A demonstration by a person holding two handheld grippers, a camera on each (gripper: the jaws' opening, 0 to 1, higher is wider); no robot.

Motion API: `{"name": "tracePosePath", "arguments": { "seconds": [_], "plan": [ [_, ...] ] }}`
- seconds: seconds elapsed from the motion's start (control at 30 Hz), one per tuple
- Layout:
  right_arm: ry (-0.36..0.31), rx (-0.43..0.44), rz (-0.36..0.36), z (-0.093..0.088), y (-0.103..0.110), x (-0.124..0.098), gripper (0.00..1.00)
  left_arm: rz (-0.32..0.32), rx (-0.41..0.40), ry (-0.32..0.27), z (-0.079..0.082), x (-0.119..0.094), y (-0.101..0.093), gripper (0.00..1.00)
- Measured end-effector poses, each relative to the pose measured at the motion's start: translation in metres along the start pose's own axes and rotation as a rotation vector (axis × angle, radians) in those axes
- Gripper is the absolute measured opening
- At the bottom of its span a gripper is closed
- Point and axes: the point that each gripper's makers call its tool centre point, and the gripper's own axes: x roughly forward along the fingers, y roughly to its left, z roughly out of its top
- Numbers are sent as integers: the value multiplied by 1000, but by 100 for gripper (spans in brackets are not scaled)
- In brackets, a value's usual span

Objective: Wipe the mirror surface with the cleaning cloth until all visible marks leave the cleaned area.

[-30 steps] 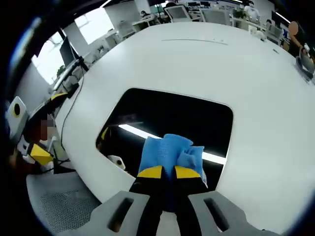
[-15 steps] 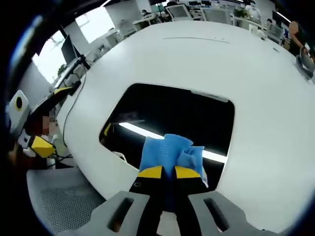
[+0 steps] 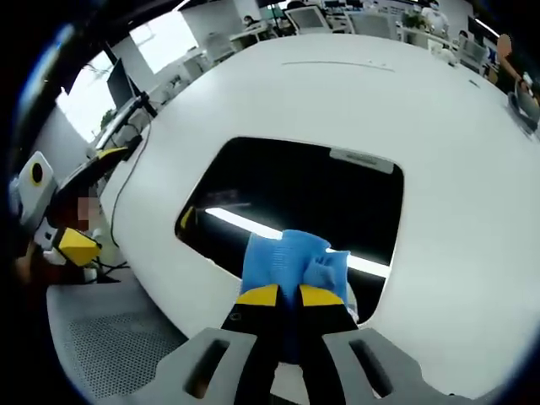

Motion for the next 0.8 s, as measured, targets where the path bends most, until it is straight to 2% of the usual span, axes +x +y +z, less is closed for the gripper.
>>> {"name": "tracePosePath", "arguments": {
  "seconds": [0.47, 0.8],
  "plan": [
    [9, 14, 16, -3, 2, -1, 2, 1, 8, -11, 3, 3, -2, 99],
    [18, 16, 15, -5, -4, -3, 2, -8, 18, -7, -1, 0, -5, 99]
  ]
}}
